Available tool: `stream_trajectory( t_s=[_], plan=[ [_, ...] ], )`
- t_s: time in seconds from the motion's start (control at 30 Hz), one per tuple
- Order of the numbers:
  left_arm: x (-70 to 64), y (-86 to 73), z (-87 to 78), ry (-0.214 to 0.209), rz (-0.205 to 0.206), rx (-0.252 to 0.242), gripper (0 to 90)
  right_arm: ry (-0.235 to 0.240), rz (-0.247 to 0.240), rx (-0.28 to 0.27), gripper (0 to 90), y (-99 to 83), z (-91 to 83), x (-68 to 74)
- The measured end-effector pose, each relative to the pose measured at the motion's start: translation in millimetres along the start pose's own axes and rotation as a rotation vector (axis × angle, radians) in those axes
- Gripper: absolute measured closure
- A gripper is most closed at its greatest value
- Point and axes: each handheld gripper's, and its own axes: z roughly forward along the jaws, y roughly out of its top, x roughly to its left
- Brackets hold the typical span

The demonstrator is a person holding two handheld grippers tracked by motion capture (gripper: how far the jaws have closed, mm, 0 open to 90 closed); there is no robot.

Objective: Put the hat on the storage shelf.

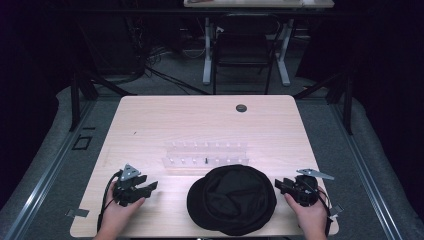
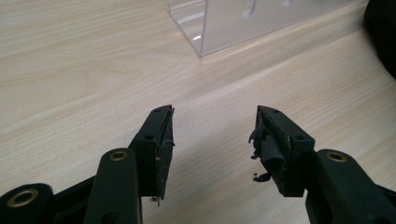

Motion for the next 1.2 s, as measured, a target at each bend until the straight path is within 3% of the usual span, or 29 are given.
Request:
stream_trajectory(
  t_s=[0.17, 0.23, 0.47, 0.73, 0.9, 1.2],
  plan=[
    [0.5, -1.6, -1.3, 0.006, -0.001, 0.007, 48.1, -0.005, 0.012, 0.011, 58.8, 3.2, 4.1, -2.9],
    [-0.3, -2.2, -2.9, 0.002, 0.016, 0.011, 48.1, 0.004, 0.022, 0.015, 59.5, 6.2, 5.5, -2.1],
    [-5.4, -3.0, -8.0, 0.003, 0.032, 0.003, 48.1, 0.045, -0.007, 0.021, 60.7, 14.5, -14.0, 9.4],
    [-5.5, -2.6, -7.5, 0.008, 0.035, -0.001, 48.1, 0.082, -0.030, 0.176, 64.0, 37.5, -24.6, 24.4],
    [-7.2, -2.2, -6.0, 0.002, 0.034, -0.002, 48.0, 0.057, -0.055, 0.289, 64.0, 50.4, -15.7, 28.7],
    [-9.4, -2.1, -4.5, -0.006, 0.049, 0.011, 47.9, 0.068, -0.054, 0.415, 65.9, 60.3, 2.1, 27.9]
  ],
)
